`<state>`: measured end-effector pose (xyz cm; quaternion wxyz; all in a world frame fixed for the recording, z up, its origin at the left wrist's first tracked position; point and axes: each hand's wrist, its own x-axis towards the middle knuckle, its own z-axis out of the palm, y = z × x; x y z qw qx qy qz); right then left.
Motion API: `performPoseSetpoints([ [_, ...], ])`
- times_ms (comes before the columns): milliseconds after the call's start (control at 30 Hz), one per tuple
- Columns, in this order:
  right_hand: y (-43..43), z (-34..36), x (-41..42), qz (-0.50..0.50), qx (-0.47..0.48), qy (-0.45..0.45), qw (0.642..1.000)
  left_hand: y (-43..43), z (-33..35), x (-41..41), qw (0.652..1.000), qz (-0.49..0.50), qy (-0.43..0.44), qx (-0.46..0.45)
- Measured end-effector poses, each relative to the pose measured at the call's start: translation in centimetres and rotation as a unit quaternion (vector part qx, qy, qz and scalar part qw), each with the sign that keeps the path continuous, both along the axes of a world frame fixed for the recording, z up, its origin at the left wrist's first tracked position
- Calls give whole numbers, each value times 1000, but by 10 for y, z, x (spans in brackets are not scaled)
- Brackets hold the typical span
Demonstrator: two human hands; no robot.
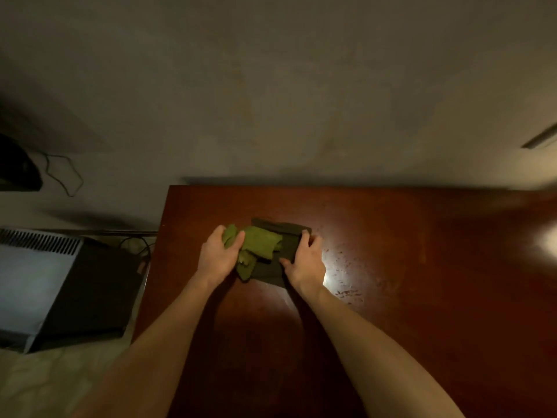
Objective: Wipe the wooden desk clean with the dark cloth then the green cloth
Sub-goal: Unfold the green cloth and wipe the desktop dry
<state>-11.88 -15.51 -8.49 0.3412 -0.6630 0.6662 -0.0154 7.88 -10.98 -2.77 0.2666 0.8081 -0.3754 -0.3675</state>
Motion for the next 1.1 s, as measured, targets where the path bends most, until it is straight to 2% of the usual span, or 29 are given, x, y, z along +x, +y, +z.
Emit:
performPoseSetpoints([
  [200,-43,13,2,43,83,26,995,1,-11,-2,997,56,50,-1],
  [367,-82,33,-34,-21,7,36,999,-6,-25,-17,989,87,117,-13],
  [467,-105,41,-77,-47,2,110,993,-13,-27,-26,985,95,146,-9],
  [533,-110,46,-100,12,0,195,981,-21,-25,-33,980,103,171,-9],
  [600,-112,50,-107,142,-63,240,958,-30,-22,-38,976,97,197,-2],
  [700,-111,59,-79,270,-101,137,948,-43,-15,-40,964,63,259,21],
  [833,-98,68,-15,259,3,-96,961,-49,0,-32,952,23,304,7],
  [933,-80,66,20,278,-1,-129,952,-37,9,-8,964,3,265,16],
  [1000,-68,61,34,253,-25,-144,956,-25,10,15,974,-22,222,36],
  [1100,-46,55,54,206,-74,-175,960,-1,13,49,974,0,226,33],
])
